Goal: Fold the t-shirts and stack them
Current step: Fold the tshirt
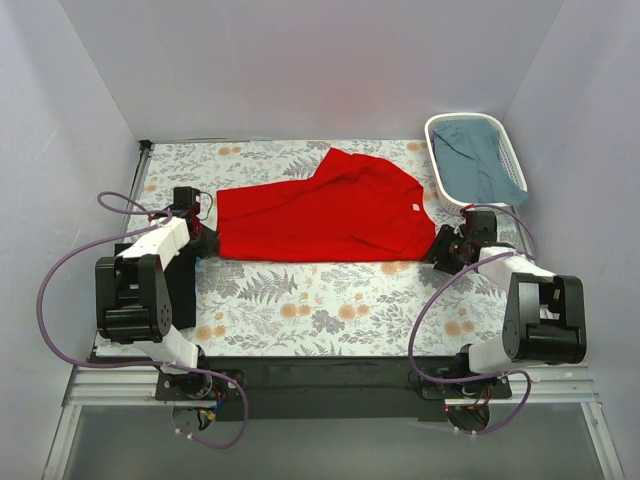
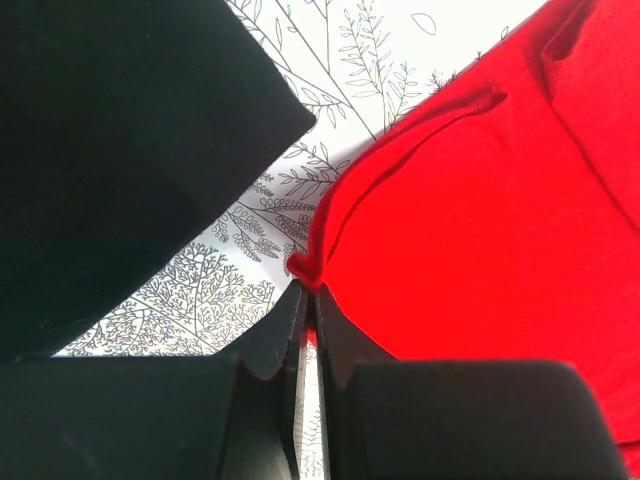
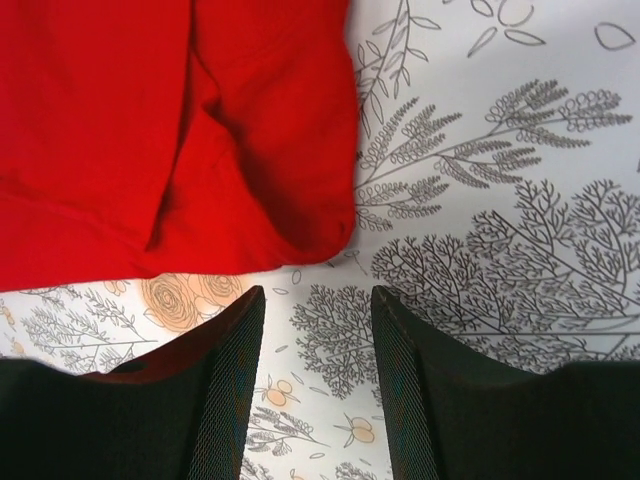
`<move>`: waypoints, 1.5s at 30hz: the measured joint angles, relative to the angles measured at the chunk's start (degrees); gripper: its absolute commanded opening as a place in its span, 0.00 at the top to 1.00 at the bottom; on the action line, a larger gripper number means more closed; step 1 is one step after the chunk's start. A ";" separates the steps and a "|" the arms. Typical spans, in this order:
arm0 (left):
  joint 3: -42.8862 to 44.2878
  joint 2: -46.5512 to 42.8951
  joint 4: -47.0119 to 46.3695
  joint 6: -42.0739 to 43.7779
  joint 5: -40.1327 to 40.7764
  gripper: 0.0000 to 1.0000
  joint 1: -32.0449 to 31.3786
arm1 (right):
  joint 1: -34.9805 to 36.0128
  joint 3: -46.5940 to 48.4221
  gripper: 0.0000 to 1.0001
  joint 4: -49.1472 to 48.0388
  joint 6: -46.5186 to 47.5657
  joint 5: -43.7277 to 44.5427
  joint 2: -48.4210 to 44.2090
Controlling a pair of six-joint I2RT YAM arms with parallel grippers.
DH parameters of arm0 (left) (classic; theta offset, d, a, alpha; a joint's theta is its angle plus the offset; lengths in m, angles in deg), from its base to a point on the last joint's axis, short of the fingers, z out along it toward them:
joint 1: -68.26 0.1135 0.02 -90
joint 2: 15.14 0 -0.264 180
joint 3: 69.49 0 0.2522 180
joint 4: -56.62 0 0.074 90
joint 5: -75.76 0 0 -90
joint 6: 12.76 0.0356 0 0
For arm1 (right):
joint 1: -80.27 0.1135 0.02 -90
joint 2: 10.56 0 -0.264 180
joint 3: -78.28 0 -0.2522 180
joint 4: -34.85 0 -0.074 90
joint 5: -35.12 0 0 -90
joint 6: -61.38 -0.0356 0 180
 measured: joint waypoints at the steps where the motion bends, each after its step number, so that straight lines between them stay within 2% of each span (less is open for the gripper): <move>1: 0.00 0.00 -0.07 0.11 0.00 1.00 0.00 | 0.24 0.15 0.46 -0.59 -0.13 0.00 0.48; 8: 0.00 0.00 -0.46 0.22 -0.24 1.00 0.00 | 0.85 0.33 0.47 -3.19 -1.51 0.63 0.98; 16: 0.00 0.44 -0.52 0.39 -0.44 1.00 0.00 | 0.85 0.76 0.54 -6.16 -3.91 2.45 3.34; 17: 0.00 0.55 -0.55 0.42 -0.48 1.00 0.00 | 0.85 0.96 0.58 -6.56 -4.17 2.45 3.74; 18: 0.00 0.68 -0.59 0.46 -0.50 1.00 0.00 | 0.85 1.20 0.70 -6.84 -4.37 2.47 4.20; 20: 0.00 0.87 -0.68 0.63 -0.57 1.00 0.00 | 0.85 1.57 0.87 -7.13 -4.52 2.60 4.96; 23: 0.00 0.90 -0.70 0.70 -0.61 1.00 0.00 | 0.90 1.57 0.99 -6.71 -4.87 2.71 5.46; 27: 0.00 0.87 -0.50 0.83 -0.59 1.00 0.00 | 0.66 1.81 0.99 -3.69 -4.11 3.41 3.54; 33: -0.13 0.09 1.53 0.85 -1.22 1.00 0.31 | -4.76 1.90 0.99 4.63 -0.81 2.34 -6.56; 43: -8.02 -10.67 4.11 -0.85 -2.78 1.00 0.94 | -5.90 -6.29 0.99 12.17 0.48 1.81 -20.46; 45: -10.45 -12.55 4.63 -1.66 -3.15 1.00 1.07 | -6.01 -8.59 0.94 14.01 0.39 1.77 -22.99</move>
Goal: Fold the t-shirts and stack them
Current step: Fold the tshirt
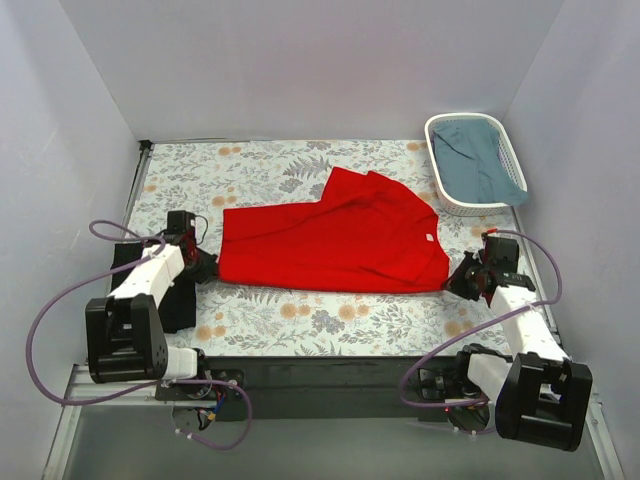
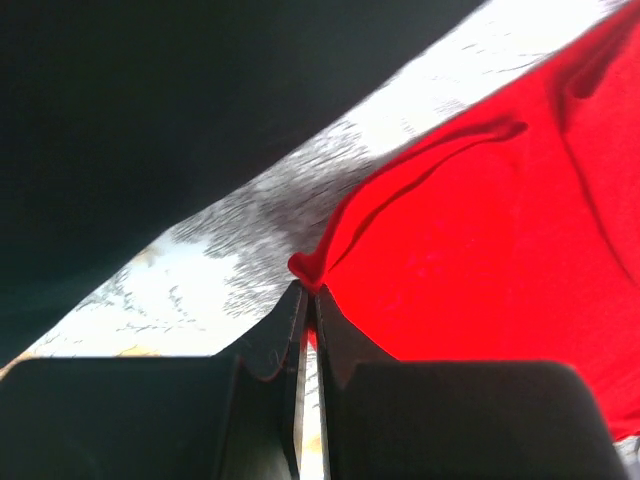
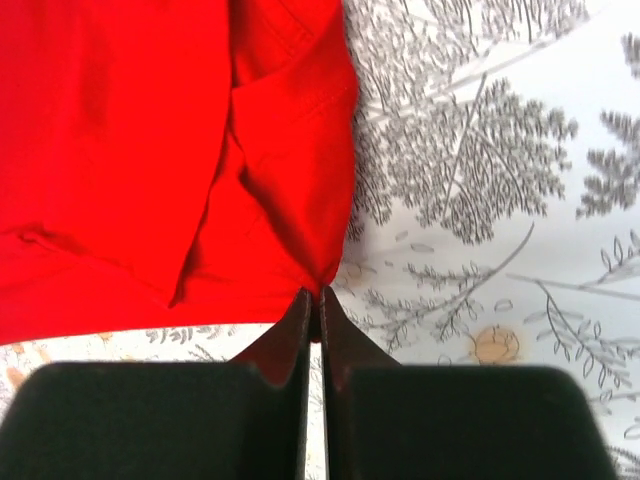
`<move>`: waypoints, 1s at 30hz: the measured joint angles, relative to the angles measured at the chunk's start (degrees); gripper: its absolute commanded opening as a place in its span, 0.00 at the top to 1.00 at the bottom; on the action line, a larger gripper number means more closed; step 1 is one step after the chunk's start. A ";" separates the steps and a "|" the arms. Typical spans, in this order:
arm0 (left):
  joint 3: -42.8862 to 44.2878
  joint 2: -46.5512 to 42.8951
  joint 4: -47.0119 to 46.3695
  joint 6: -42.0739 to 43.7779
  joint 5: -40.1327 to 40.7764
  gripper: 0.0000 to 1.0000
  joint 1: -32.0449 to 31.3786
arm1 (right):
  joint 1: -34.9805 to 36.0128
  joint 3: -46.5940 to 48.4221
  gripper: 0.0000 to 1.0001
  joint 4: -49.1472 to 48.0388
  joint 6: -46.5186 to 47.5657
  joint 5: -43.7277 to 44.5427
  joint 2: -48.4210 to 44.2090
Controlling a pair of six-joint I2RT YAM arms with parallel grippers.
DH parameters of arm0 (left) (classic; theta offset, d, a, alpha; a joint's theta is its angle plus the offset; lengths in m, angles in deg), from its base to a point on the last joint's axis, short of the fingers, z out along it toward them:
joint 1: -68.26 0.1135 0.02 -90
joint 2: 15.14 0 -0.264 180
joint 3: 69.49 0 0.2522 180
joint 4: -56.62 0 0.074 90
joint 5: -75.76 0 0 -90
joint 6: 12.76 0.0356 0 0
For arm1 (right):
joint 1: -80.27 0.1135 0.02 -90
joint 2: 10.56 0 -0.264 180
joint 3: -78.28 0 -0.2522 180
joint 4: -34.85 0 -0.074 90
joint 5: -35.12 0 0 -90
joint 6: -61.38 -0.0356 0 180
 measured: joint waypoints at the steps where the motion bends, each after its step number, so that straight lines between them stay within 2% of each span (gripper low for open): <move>1: -1.42 -1.05 0.15 -0.50 -0.24 0.99 0.07 | -0.09 -0.70 0.85 0.96 -0.07 -0.02 -1.03; 2: -2.82 -2.16 0.28 -1.01 -0.42 0.96 0.11 | -0.17 -0.90 0.64 1.97 -0.26 -0.07 -1.64; 3: -3.93 -3.08 0.55 -1.36 -0.61 0.84 0.17 | -0.26 -0.90 0.55 2.71 -0.46 -0.07 -2.03; 4: -4.83 -3.85 0.79 -1.57 -0.85 0.78 0.20 | -0.28 -0.85 0.48 3.08 -0.61 0.07 -2.32; 5: -5.51 -4.55 0.94 -1.86 -1.18 0.68 0.28 | -0.28 -0.76 0.43 3.58 -0.33 0.22 -2.56; 6: -5.84 -4.94 1.07 -1.95 -1.49 0.52 0.39 | -0.28 -0.68 0.42 4.00 -0.31 0.31 -2.91; 7: -5.90 -5.09 1.05 -1.97 -1.68 0.46 0.44 | -0.28 -0.50 0.42 4.63 -0.09 0.44 -3.34; 9: -5.88 -5.31 0.79 -1.81 -1.90 0.40 0.44 | -0.26 0.39 0.42 5.84 0.11 0.70 -4.31; 15: -2.62 -6.62 0.55 1.07 -1.68 0.39 0.46 | 3.93 5.92 0.47 6.62 0.02 2.19 -5.07; 20: 2.58 -6.64 -2.05 4.46 -2.16 0.41 -0.20 | 13.03 8.26 0.48 5.14 -1.70 4.83 -1.33; 24: 5.84 -4.44 -3.87 5.97 -3.04 0.42 -5.46 | 18.12 8.17 0.50 3.17 -3.72 5.84 3.96; 30: 9.31 1.73 -6.60 6.62 -4.76 0.43 -14.71 | 19.67 6.88 0.50 -0.55 -5.90 6.58 8.59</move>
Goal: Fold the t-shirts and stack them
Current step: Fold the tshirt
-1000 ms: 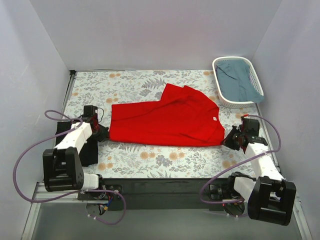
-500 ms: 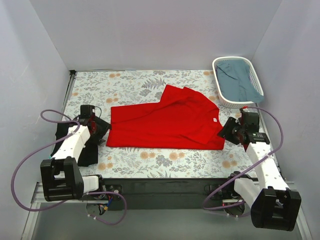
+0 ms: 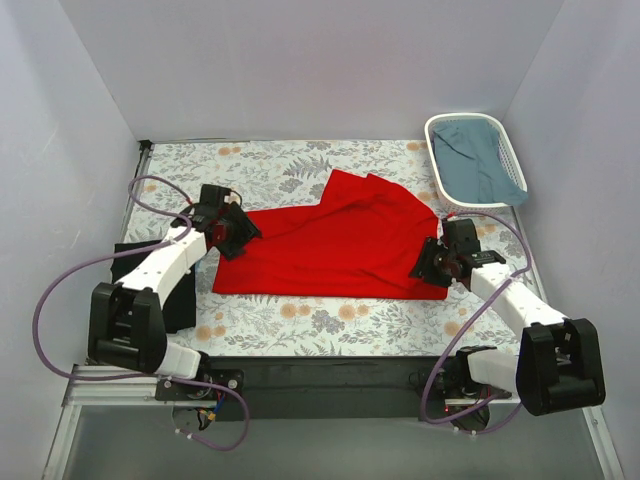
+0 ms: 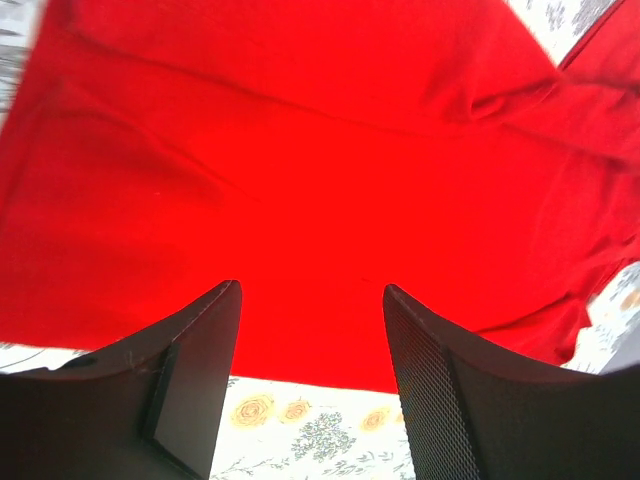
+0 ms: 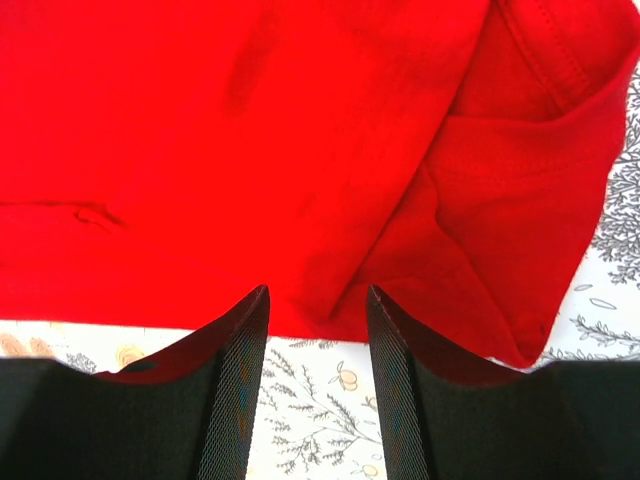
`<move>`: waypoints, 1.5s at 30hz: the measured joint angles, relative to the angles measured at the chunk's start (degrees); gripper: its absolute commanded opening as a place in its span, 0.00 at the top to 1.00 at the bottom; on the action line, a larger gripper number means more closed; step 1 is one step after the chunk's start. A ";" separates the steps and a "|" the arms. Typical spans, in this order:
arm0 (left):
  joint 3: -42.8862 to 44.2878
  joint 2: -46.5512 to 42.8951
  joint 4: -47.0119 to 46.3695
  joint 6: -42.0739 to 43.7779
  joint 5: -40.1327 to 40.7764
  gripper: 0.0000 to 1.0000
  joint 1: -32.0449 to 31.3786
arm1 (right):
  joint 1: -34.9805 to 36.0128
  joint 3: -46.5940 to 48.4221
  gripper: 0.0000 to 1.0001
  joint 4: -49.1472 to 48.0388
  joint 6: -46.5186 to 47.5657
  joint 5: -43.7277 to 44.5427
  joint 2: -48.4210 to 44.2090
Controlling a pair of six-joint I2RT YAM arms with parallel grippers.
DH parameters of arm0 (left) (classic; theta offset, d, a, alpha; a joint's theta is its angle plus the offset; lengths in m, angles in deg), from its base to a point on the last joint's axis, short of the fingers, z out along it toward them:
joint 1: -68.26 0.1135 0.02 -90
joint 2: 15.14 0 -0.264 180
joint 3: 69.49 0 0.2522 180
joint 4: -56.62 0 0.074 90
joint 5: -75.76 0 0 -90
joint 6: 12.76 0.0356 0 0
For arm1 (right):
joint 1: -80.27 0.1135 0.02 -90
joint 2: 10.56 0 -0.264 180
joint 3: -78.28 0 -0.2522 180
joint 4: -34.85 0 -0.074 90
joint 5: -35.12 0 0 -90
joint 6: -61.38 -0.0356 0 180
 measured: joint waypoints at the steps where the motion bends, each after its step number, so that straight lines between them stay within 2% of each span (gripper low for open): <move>1: 0.31 1.07 -0.33 0.17 -0.26 0.43 -0.61 | 0.00 -0.20 0.50 -0.66 -0.28 0.09 0.59; 7: 2.97 7.02 -1.55 0.87 -1.22 0.44 -3.91 | 0.02 -0.72 0.51 -3.91 -0.90 0.07 3.76; 15: 4.31 10.03 -2.60 1.07 -2.19 0.44 -6.91 | 0.04 -2.43 0.51 -5.51 -1.70 0.04 4.92; 19: 4.48 10.91 -2.80 1.07 -2.40 0.44 -7.13 | 0.04 -2.51 0.58 -6.19 -2.05 -0.22 5.18; 20: 4.50 10.93 -2.82 1.09 -2.45 0.44 -7.19 | 0.04 -2.51 0.64 -6.45 -2.10 -0.39 5.27; 22: 4.66 10.93 -2.84 1.09 -2.54 0.44 -7.28 | 0.09 -2.51 0.67 -6.86 -2.29 -0.63 5.35; 30: 5.40 11.82 -3.10 1.20 -2.82 0.45 -7.50 | 0.11 -2.51 0.99 -7.17 -2.69 -1.75 5.44; 37: 5.42 12.57 -3.13 1.27 -2.97 0.45 -7.72 | 0.28 -0.79 0.99 -7.39 -2.97 -2.43 7.39; 45: 5.66 12.72 -3.19 1.53 -3.30 0.45 -7.80 | 1.42 9.27 0.99 -8.59 -2.93 -2.51 14.91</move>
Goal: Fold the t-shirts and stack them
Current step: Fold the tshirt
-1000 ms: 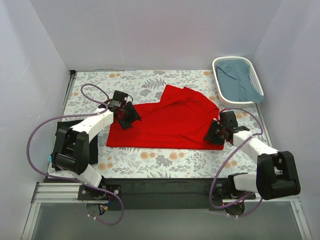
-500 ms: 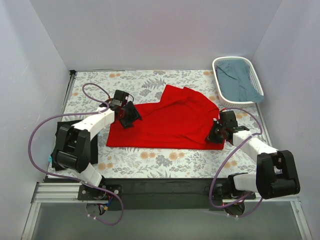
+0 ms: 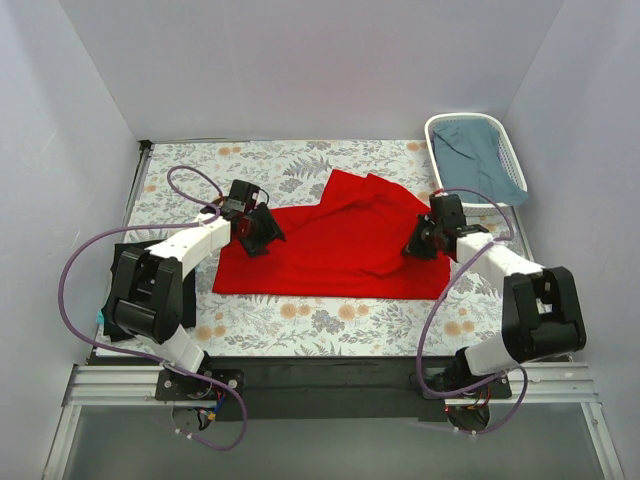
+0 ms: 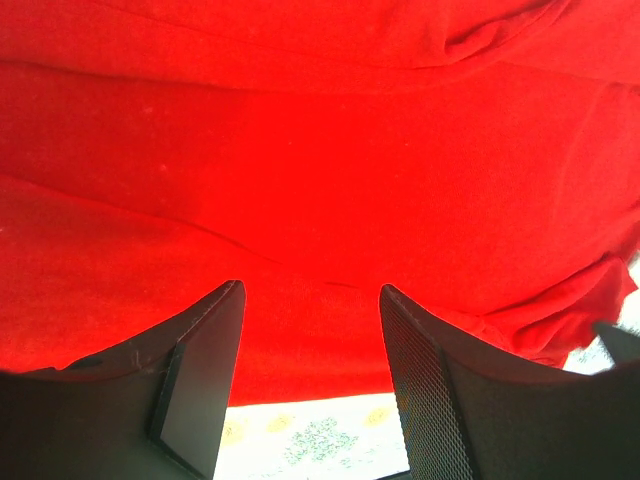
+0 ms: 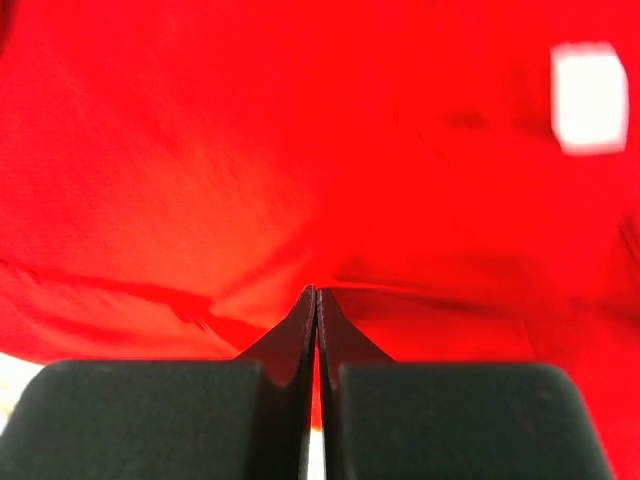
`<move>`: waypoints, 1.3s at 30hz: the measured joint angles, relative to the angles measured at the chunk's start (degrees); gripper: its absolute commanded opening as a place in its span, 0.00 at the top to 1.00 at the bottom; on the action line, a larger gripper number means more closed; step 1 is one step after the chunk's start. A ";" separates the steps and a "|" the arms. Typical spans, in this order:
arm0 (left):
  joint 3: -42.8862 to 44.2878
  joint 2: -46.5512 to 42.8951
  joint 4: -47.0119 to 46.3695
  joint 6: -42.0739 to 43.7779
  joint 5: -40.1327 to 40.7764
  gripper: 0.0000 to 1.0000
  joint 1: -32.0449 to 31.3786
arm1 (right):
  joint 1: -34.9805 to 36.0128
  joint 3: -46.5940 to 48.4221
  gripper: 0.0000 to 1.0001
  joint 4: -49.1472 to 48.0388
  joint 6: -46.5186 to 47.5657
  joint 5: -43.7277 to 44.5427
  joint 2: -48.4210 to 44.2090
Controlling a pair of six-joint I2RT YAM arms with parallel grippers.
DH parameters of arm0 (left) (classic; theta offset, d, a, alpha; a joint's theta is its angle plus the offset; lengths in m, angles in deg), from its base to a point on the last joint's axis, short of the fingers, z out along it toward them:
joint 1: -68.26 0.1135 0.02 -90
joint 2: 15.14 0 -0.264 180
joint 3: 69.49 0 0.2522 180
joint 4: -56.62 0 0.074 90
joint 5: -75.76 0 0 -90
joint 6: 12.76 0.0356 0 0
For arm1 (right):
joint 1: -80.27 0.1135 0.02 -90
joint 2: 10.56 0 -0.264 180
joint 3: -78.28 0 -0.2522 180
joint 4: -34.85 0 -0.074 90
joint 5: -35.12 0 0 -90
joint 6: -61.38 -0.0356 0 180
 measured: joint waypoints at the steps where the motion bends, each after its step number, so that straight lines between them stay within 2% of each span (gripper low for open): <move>1: 0.11 0.04 -0.02 0.11 -0.09 0.45 -0.04 | 0.24 1.64 0.99 -0.39 0.02 0.00 1.66; 14: 0.66 0.70 -0.07 1.29 -1.27 0.46 -0.70 | 5.99 17.68 0.99 -2.49 1.09 0.81 18.14; 31: 0.66 1.11 0.13 1.16 -0.42 0.46 -1.16 | 7.74 20.04 0.99 -5.35 1.20 3.89 19.93; 34: 0.66 1.14 0.68 0.04 2.21 0.49 -1.16 | 7.74 19.26 0.99 -6.73 1.18 4.74 19.26; 39: 1.75 1.25 5.73 -3.69 11.21 0.66 -1.16 | 7.91 18.64 0.99 -7.80 1.16 5.18 18.40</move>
